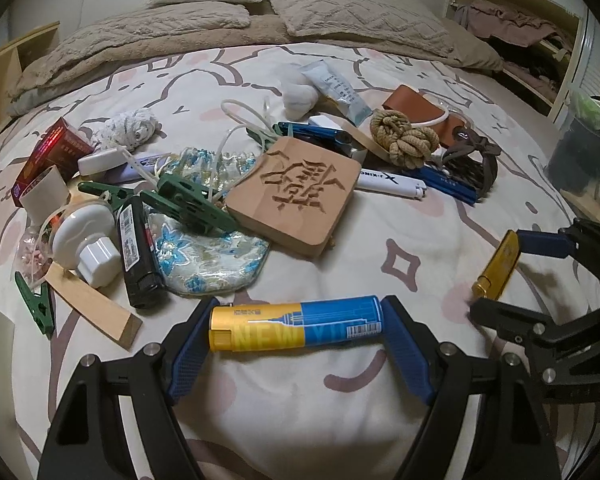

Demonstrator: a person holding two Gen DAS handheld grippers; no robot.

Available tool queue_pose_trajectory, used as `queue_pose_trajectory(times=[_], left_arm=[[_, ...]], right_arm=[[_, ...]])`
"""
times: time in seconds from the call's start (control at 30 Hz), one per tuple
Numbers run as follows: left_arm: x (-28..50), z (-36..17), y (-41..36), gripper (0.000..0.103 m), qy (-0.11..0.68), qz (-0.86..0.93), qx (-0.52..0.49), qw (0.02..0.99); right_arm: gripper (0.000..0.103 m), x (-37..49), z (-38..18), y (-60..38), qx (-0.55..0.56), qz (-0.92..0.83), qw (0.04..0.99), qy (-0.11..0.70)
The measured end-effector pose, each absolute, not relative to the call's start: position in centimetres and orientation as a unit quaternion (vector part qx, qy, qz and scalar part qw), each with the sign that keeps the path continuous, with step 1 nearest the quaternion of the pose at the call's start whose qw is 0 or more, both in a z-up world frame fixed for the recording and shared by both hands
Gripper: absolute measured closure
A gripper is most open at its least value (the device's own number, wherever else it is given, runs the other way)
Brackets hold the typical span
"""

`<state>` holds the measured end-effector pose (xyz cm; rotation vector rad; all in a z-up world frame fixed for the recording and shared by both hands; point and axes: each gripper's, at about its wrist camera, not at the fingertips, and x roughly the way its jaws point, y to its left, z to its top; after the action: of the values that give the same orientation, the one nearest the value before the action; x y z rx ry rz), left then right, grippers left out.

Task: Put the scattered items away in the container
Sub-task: 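Lift both lighters and carry them toward the white box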

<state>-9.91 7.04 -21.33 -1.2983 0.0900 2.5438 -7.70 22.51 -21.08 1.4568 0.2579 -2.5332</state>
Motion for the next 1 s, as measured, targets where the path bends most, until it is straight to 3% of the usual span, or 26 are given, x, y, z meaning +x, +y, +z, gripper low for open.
queue_pose_trajectory(times=[0.47, 1.0], left_arm=[[-9.8, -19.9, 6.1, 0.022, 0.019, 0.888, -0.440, 0.133], [-7.8, -14.4, 5.0, 0.022, -0.004, 0.912, -0.385, 0.142]], right_arm=[[0.022, -7.3, -18.0, 22.5, 0.469, -0.874, 0.109, 0.063], [0.022, -5.4, -12.9, 21.6, 0.423, -0.897, 0.110, 0.074]])
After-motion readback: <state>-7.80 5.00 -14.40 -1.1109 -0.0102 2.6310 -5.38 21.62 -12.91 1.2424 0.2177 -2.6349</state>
